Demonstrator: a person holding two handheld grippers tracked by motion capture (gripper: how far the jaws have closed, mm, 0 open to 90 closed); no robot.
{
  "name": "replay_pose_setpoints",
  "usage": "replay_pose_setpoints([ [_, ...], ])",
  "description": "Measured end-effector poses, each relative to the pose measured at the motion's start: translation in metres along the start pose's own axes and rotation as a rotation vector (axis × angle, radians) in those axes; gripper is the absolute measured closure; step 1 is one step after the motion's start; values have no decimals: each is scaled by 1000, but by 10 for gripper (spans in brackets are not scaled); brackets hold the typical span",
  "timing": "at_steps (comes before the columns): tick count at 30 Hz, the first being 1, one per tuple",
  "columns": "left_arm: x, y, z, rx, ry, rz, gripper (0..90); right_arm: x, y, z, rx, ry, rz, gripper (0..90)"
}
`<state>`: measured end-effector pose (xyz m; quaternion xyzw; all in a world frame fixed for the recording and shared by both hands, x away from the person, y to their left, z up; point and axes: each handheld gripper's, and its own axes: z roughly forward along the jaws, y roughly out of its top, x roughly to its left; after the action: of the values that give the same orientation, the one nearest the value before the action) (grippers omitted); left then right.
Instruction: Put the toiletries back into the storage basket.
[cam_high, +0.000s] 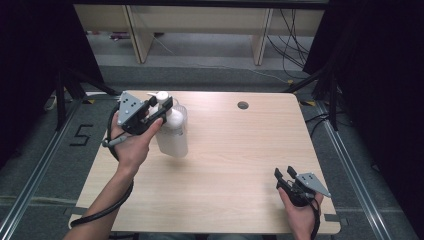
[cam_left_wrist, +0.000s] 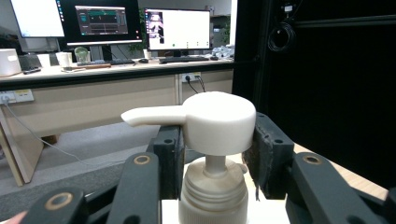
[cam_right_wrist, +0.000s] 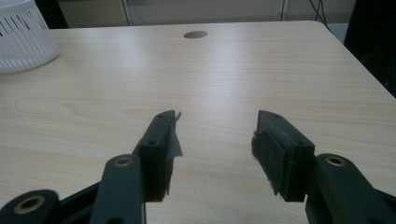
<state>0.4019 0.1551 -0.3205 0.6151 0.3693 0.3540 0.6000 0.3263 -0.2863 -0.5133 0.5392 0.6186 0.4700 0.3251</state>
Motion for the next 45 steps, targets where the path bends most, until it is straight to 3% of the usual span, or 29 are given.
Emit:
replay_pose_setpoints([
  [7,5,5,-2,-10,15,-1,592,0,0,0,-2,0,-6,494],
  [8,6,5,-2,-11,16,3,592,0,1,-1,20,-18,-10,494],
  [11,8,7,-2,-13,20,4,591,0,0,0,-2,1,-5,493],
  [12,8,7,-2,-15,22,3,592,-1,1,-2,16,-23,-23,494],
  [21,13,12,-1,-36,44,4,591,0,0,0,1,1,-5,493],
  [22,14,13,-1,-37,46,5,591,0,0,-1,10,-19,-18,494],
  [30,18,14,2,-49,58,7,591,-1,1,-2,14,-22,-20,494],
  [31,19,15,2,-51,59,7,591,0,0,0,0,-3,-7,493],
  [34,21,16,4,-53,64,7,591,1,1,-2,21,-18,-10,493],
  [39,23,19,7,-61,72,5,591,-1,0,-1,0,-7,-18,493],
  [45,27,22,11,-64,85,4,591,0,0,-1,20,-17,-12,493],
])
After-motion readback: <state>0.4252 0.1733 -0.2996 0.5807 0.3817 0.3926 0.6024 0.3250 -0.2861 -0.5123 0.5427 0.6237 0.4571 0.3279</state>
